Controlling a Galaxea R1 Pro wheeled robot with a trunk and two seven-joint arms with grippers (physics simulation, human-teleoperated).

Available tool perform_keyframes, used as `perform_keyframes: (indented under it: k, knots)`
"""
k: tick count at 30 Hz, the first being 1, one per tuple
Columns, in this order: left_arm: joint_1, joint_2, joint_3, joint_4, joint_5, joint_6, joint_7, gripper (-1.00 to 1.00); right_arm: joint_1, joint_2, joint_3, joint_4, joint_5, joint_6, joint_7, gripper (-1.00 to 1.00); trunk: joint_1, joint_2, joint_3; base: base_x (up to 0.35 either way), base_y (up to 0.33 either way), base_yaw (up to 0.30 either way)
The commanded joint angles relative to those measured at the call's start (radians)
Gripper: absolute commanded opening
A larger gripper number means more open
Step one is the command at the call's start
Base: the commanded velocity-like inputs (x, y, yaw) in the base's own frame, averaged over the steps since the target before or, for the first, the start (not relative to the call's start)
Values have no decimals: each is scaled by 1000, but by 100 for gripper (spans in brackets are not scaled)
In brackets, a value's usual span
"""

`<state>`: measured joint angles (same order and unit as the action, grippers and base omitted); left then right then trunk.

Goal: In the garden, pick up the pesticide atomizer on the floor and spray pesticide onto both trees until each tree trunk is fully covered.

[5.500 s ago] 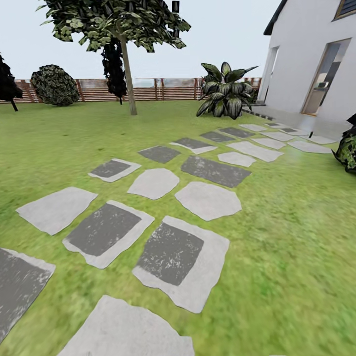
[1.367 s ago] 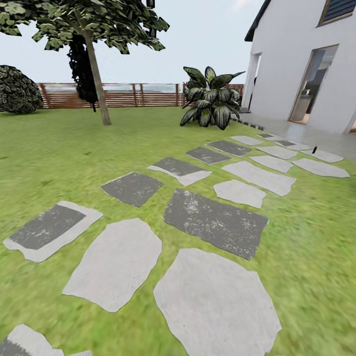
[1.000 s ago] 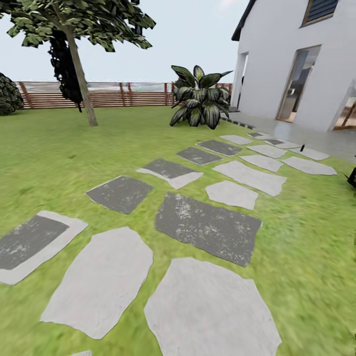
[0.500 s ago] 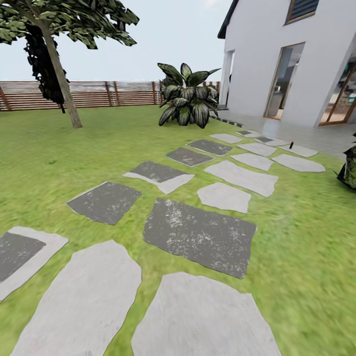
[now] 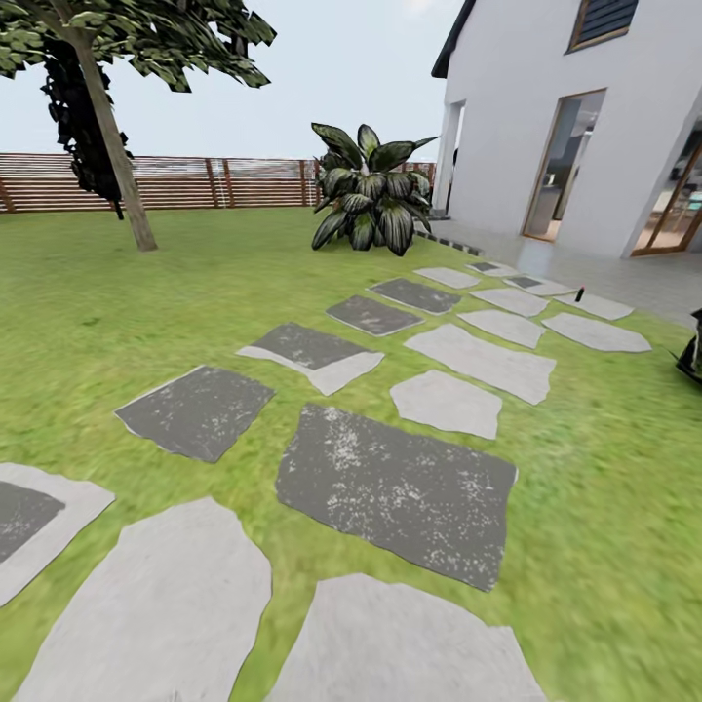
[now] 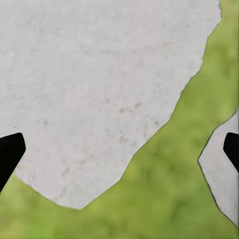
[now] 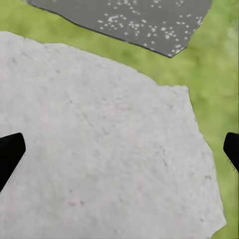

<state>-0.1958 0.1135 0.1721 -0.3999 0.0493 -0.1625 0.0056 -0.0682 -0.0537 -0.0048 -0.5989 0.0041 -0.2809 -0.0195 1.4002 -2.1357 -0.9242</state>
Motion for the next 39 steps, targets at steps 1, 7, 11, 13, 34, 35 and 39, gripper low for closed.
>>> perform_keyframes:
  k: [1,7,11,13,34,35,39]
  knots:
    - [-1,0,0,1,5,-3,1,100,0,0,0,1,1,-3,-2,100,0,0,-1,335,0,0]
    - [-1,0,0,0,5,-3,1,100,0,0,0,1,1,-3,-2,100,0,0,-1,335,0,0]
    - [-1,0,0,0,6,-3,1,100,0,0,0,1,1,-3,-2,100,0,0,-1,335,0,0]
    - [-1,0,0,0,6,-3,1,100,0,0,0,1,1,-3,-2,100,0,0,-1,335,0,0]
    - [0,0,0,0,6,-3,1,100,0,0,0,1,1,-3,-2,100,0,0,-1,335,0,-135]
    - [0,0,0,0,6,-3,1,100,0,0,0,1,1,-3,-2,100,0,0,-1,335,0,-195]
    - [0,0,0,0,6,-3,1,100,-1,0,0,1,1,-3,-2,100,0,0,-1,335,0,-195]
